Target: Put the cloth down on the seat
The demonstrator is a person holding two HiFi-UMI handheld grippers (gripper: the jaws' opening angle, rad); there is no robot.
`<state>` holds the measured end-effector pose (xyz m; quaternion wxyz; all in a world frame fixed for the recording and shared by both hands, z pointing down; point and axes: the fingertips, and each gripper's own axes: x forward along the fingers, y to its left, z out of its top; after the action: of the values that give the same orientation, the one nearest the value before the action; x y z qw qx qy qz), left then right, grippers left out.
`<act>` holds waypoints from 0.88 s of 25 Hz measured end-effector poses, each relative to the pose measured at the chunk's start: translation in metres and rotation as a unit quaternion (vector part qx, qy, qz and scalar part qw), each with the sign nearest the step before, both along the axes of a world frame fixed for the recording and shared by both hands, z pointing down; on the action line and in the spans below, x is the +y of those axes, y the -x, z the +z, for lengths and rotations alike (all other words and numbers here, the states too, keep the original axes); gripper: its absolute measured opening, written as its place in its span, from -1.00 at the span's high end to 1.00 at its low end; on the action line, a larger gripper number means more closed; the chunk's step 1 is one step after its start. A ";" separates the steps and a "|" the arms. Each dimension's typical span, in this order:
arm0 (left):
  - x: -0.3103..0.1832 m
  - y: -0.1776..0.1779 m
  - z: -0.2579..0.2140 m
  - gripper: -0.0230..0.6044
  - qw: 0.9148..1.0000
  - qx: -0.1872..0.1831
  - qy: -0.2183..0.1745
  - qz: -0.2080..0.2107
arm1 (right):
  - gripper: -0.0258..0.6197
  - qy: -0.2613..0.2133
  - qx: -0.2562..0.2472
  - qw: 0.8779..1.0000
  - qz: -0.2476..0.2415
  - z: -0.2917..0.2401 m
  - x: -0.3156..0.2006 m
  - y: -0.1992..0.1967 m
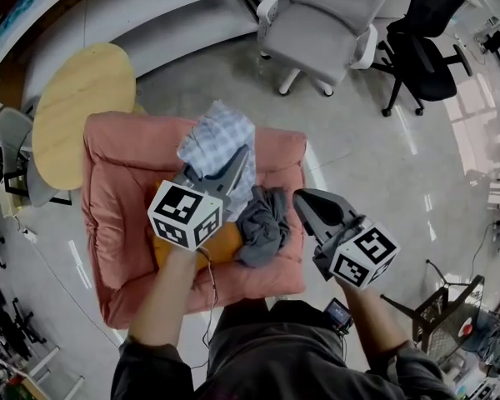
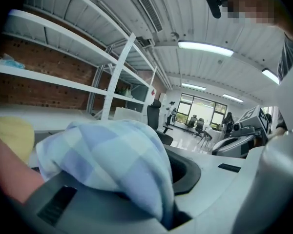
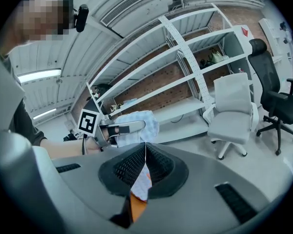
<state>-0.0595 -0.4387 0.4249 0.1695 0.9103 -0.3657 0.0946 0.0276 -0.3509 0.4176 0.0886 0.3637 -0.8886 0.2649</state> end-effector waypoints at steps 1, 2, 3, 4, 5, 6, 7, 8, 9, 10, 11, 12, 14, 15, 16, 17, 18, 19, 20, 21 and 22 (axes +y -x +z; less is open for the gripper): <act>-0.011 0.000 0.002 0.74 1.000 -0.005 -0.006 0.006 | 0.87 0.006 0.001 1.000 0.003 0.005 -0.003 0.001; -0.021 0.000 0.003 0.74 1.000 -0.010 -0.012 0.013 | 0.87 0.011 0.002 1.000 0.005 0.011 -0.007 0.003; -0.031 0.000 0.005 0.75 1.000 -0.015 -0.016 0.020 | 0.87 0.017 0.003 1.000 0.008 0.017 -0.011 0.004; -0.042 -0.002 0.009 0.74 0.999 -0.018 -0.017 0.027 | 0.87 0.023 0.005 1.000 0.010 0.023 -0.016 0.004; -0.051 -0.003 0.016 0.74 0.999 -0.021 -0.013 0.033 | 0.87 0.027 0.006 1.000 0.012 0.029 -0.021 0.005; -0.060 -0.004 0.030 0.74 0.999 -0.027 -0.002 0.037 | 0.87 0.032 0.007 0.999 0.013 0.036 -0.025 0.006; -0.068 -0.005 0.053 0.73 0.998 -0.040 0.020 0.040 | 0.87 0.036 0.009 0.999 0.013 0.043 -0.030 0.008; -0.074 -0.004 0.085 0.71 0.996 -0.062 0.054 0.042 | 0.87 0.041 0.009 0.999 0.013 0.051 -0.035 0.011; -0.077 -0.001 0.126 0.64 0.990 -0.092 0.100 0.044 | 0.87 0.046 0.010 0.999 0.012 0.059 -0.039 0.014; -0.078 0.003 0.170 0.45 0.980 -0.126 0.150 0.046 | 0.87 0.050 0.010 0.999 0.011 0.067 -0.043 0.019; -0.077 0.009 0.210 0.18 0.967 -0.160 0.193 0.047 | 0.87 0.055 0.010 0.998 0.009 0.075 -0.047 0.023; -0.075 0.015 0.241 0.02 0.956 -0.189 0.220 0.045 | 0.87 0.059 0.009 0.998 0.008 0.081 -0.050 0.028; -0.073 0.025 0.270 -0.04 0.950 -0.216 0.225 0.033 | 0.87 0.068 0.007 0.998 0.004 0.093 -0.053 0.036; -0.075 0.027 0.269 -0.05 0.954 -0.213 0.209 0.025 | 0.87 0.072 0.007 0.997 0.001 0.097 -0.053 0.040; -0.080 0.028 0.263 -0.05 0.960 -0.206 0.186 0.019 | 0.87 0.075 0.008 0.997 -0.003 0.101 -0.053 0.043; -0.085 0.027 0.253 -0.05 0.967 -0.198 0.160 0.016 | 0.87 0.078 0.010 0.997 -0.007 0.105 -0.052 0.046; -0.090 0.025 0.242 -0.05 0.972 -0.193 0.137 0.015 | 0.87 0.081 0.011 0.997 -0.010 0.107 -0.051 0.048; -0.095 0.023 0.231 -0.05 0.975 -0.189 0.120 0.015 | 0.87 0.084 0.011 0.996 -0.011 0.109 -0.051 0.050; -0.099 0.022 0.223 -0.05 0.976 -0.184 0.112 0.013 | 0.87 0.086 0.011 0.996 -0.012 0.111 -0.051 0.051; -0.101 0.021 0.217 -0.05 0.977 -0.180 0.110 0.012 | 0.87 0.087 0.012 0.996 -0.013 0.112 -0.051 0.053; -0.102 0.021 0.214 -0.05 0.978 -0.176 0.110 0.011 | 0.87 0.087 0.012 0.996 -0.015 0.111 -0.052 0.054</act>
<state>-0.0806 -0.5405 0.6385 0.2003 0.8592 -0.3668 0.2952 -0.0268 -0.4029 0.5290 0.1343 0.3443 -0.8666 0.3354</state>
